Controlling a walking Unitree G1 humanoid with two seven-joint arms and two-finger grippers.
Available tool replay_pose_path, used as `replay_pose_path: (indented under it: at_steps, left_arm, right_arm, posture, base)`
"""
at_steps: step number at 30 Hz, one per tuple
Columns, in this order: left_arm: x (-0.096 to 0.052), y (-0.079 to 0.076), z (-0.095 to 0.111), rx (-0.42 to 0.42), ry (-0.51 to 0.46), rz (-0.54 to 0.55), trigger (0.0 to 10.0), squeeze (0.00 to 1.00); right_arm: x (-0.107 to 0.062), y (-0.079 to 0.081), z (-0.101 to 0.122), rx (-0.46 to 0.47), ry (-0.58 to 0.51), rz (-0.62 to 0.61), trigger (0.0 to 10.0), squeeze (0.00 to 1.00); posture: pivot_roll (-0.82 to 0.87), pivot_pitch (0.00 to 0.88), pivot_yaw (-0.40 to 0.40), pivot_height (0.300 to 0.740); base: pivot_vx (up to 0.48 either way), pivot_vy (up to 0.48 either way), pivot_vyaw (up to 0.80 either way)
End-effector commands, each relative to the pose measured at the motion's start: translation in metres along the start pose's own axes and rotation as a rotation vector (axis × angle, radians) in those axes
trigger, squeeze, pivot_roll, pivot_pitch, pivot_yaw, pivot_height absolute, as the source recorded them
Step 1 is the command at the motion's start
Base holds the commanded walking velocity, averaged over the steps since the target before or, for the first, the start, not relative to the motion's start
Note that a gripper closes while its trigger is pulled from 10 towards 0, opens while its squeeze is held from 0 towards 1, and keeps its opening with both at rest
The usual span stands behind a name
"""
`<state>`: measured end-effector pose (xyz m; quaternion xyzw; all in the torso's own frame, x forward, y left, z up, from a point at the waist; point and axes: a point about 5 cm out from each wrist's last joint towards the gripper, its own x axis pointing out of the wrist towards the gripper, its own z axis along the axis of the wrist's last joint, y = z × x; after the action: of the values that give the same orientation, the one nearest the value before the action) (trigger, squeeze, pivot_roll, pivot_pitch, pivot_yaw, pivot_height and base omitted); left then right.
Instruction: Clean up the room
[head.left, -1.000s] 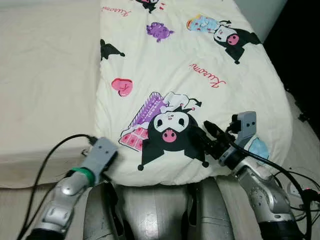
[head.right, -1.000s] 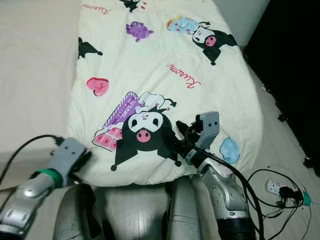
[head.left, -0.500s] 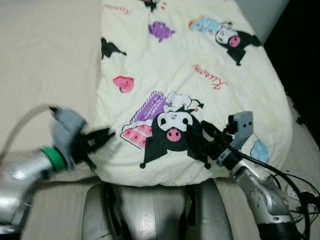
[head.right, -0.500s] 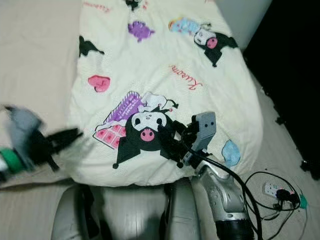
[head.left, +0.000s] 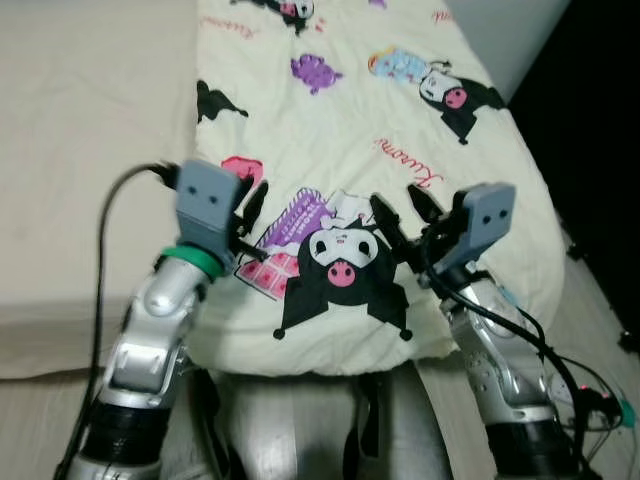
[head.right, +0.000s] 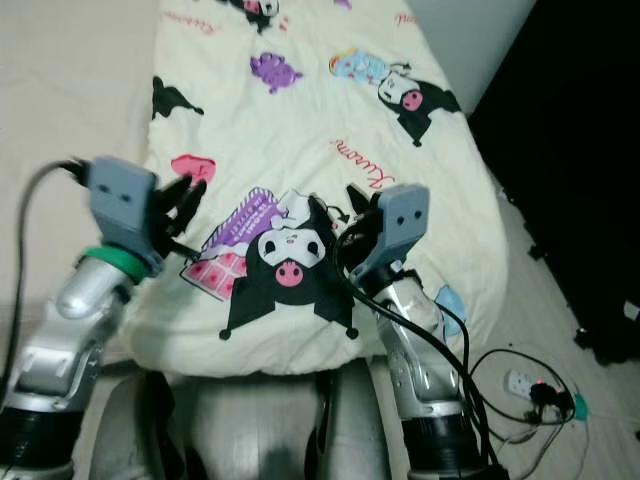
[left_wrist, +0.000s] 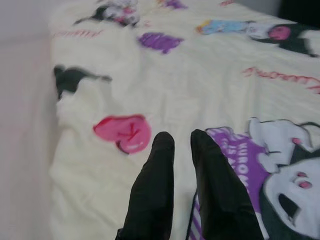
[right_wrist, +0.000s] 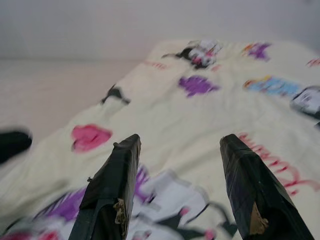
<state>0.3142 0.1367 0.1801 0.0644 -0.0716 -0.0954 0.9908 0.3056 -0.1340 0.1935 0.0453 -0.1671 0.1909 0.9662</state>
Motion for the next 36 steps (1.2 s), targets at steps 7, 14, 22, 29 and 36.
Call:
replay_pose_path:
  at_steps: [7, 14, 22, 29, 36]
  left_arm:
    - [0.009, -0.008, 0.017, -0.123, -0.045, -0.001, 10.0, 0.00]
    - [0.017, -0.009, 0.030, -0.107, -0.115, 0.032, 10.0, 0.00]
    - [0.022, -0.017, 0.034, -0.098, -0.119, 0.025, 10.0, 0.00]
    - [0.024, -0.027, 0.037, -0.092, -0.131, -0.003, 10.0, 0.00]
    - [0.027, -0.035, 0.038, -0.094, -0.131, -0.029, 10.0, 0.00]
  right_arm:
    - [0.005, -0.016, 0.022, -0.052, -0.086, -0.055, 10.0, 0.00]
    - [0.008, -0.017, 0.017, -0.064, -0.088, -0.074, 10.0, 0.00]
    - [0.007, -0.017, 0.012, -0.061, -0.070, -0.079, 10.0, 0.00]
    - [0.007, -0.020, 0.009, -0.064, -0.063, -0.085, 10.0, 0.00]
    - [0.005, -0.021, 0.002, -0.058, -0.044, -0.094, 10.0, 0.00]
  posture:
    - [-0.09, 0.042, -0.043, 0.531]
    - [-0.08, 0.038, -0.038, 0.556]
    - [-0.08, 0.035, -0.038, 0.581]
    - [-0.08, 0.034, -0.033, 0.606]
    - [-0.08, 0.033, -0.028, 0.631]
  base:
    - [0.000, 0.000, 0.00]
    - [0.000, 0.000, 0.00]
    - [0.000, 0.000, 0.00]
    - [0.000, 0.000, 0.00]
    - [0.000, 0.000, 0.00]
